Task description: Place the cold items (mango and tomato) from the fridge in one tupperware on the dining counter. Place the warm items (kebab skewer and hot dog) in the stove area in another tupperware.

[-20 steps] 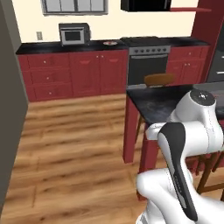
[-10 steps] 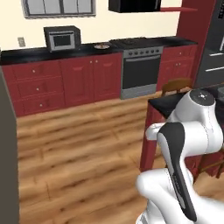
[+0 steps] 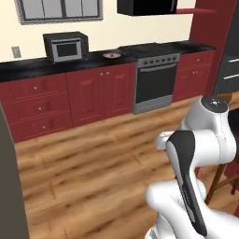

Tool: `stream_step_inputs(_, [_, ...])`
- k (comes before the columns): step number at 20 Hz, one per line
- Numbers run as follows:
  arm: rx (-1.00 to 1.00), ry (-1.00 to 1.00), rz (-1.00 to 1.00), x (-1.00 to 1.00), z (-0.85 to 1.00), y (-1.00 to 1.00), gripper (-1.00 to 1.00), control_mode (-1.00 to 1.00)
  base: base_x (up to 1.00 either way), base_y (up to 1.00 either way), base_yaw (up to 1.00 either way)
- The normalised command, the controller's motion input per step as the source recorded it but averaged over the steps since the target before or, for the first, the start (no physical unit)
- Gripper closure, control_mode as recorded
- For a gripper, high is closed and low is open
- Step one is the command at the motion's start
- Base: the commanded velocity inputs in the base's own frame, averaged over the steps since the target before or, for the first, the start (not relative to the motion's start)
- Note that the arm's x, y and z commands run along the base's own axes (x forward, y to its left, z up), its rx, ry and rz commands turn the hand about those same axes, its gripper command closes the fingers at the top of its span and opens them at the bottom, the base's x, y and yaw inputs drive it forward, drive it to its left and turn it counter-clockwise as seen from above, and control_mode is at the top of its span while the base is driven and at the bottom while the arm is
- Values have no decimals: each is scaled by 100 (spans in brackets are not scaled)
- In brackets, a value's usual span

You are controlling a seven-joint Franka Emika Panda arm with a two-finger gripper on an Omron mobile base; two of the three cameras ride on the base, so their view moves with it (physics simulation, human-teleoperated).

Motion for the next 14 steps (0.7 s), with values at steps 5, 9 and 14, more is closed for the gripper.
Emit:
stream_step_inputs(5, [0,0,0,0,0,0,-100,100,100,9,-2])
stream_step_inputs(9, [0,0,0,0,0,0,-100,100,100,0,-8])
stream_step_inputs(14, [0,0,0,0,0,0,-100,100,100,-24,0])
